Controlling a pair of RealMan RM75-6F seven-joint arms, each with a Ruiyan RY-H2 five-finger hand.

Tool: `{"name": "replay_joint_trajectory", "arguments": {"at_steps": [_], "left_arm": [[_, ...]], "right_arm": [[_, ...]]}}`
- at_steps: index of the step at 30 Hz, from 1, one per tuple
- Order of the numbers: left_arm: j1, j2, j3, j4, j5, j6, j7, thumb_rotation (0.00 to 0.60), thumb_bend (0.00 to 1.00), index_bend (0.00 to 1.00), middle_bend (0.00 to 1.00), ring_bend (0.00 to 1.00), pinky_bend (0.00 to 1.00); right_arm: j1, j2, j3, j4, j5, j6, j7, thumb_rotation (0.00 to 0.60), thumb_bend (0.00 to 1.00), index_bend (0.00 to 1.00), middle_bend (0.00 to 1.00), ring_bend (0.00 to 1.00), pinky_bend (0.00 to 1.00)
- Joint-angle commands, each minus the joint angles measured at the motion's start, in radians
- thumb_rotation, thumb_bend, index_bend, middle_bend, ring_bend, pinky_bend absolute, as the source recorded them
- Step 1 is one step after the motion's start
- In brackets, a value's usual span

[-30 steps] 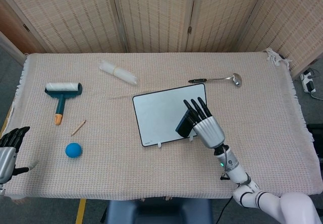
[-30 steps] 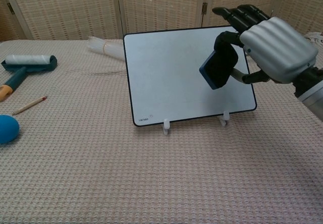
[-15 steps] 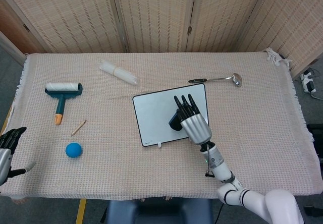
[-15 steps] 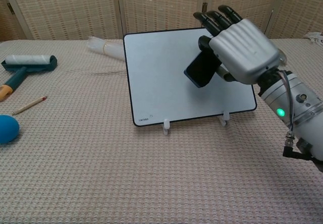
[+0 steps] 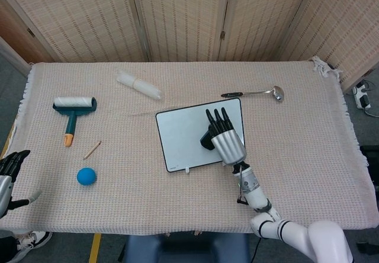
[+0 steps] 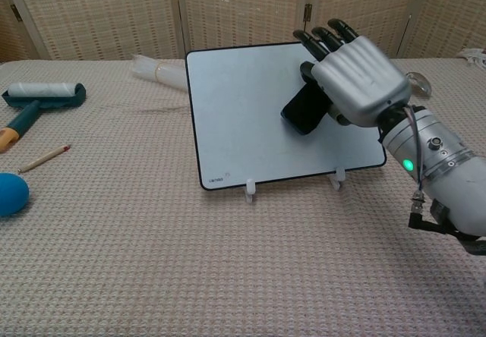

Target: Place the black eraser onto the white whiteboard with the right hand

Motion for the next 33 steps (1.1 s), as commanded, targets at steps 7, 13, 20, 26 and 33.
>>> {"name": "replay_joint_trajectory", "arguments": {"at_steps": [7,13,20,26,33], "left_arm": [[0.012,0.005,0.006,-0.013,0.011,0.021,0.015,0.600,0.22,0.00,0.12,0.10,0.15],[0.019,0.006,0.006,-0.017,0.016,0.035,0.016,0.600,0.22,0.00,0.12,0.10,0.15],[0.019,0.003,0.006,-0.014,0.018,0.034,0.027,0.600,0.22,0.00,0.12,0.10,0.15],[0.016,-0.011,0.009,-0.019,0.024,0.032,0.078,0.600,0.22,0.00,0.12,0.09,0.15],[0.028,-0.059,0.007,-0.005,0.055,0.084,0.185,0.600,0.22,0.00,0.12,0.09,0.14]], "right_arm": [[-0.007,0.007,-0.010,-0.028,0.020,-0.001,-0.030,0.600,0.38,0.09,0.00,0.00,0.00],[-0.030,0.070,-0.033,-0.135,-0.005,0.041,-0.029,0.600,0.38,0.00,0.00,0.00,0.00],[-0.119,0.224,-0.073,-0.400,-0.028,0.130,0.006,0.600,0.38,0.00,0.00,0.00,0.00],[-0.281,0.478,-0.166,-0.746,0.037,0.166,0.100,0.600,0.38,0.00,0.00,0.00,0.00],[-0.451,0.755,-0.280,-0.925,0.110,0.199,0.276,0.600,0.38,0.00,0.00,0.00,0.00]]}}
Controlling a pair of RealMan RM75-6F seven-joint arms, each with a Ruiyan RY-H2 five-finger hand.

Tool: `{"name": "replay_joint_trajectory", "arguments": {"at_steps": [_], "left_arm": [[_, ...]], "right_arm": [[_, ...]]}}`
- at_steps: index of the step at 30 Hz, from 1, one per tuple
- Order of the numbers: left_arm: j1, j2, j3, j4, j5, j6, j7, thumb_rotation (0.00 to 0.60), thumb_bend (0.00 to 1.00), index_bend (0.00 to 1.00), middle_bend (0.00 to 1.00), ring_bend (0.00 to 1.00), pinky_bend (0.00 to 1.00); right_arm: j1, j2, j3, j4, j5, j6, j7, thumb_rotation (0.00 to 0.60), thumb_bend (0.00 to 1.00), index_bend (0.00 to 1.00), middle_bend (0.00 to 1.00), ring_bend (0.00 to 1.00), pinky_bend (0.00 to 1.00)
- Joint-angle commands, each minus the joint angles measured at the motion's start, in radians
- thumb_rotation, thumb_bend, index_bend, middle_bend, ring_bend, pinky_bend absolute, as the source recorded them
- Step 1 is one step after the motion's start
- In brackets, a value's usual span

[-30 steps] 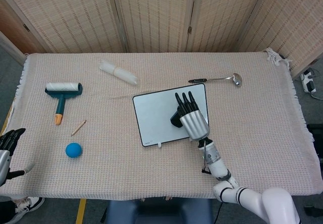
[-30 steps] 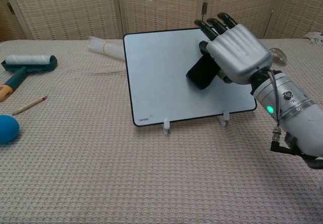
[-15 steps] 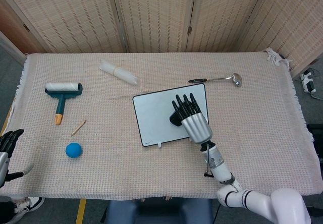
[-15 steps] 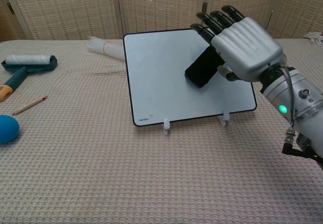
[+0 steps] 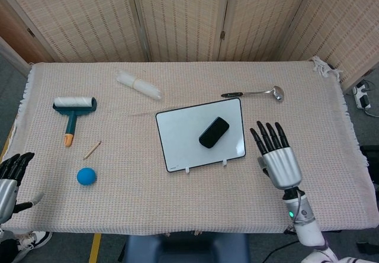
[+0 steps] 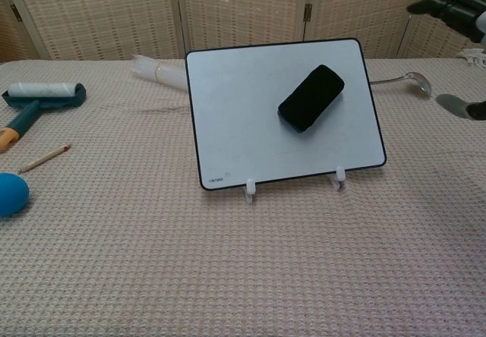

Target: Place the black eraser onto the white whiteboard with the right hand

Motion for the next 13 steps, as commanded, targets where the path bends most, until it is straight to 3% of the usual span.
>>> {"name": "replay_joint_trajectory", "arguments": {"at_steps": [1,5,13], "left_arm": [[0.009,-0.024,0.003,0.003,0.025,0.031,0.053,0.600,0.22,0.00,0.12,0.09,0.14],[0.018,-0.032,0.010,-0.004,0.049,0.056,0.082,0.600,0.22,0.00,0.12,0.09,0.14],[0.022,-0.048,0.028,-0.010,0.077,0.055,0.131,0.600,0.22,0.00,0.12,0.08,0.14]], "right_arm": [[-0.137,0.180,-0.113,-0.089,0.060,0.019,0.153,0.600,0.38,0.00,0.00,0.00,0.00],[-0.209,0.230,-0.168,-0.044,0.048,0.039,0.245,0.600,0.38,0.00,0.00,0.00,0.00],[-0.244,0.262,-0.168,-0.012,-0.011,0.045,0.345,0.600,0.38,0.00,0.00,0.00,0.00]]}}
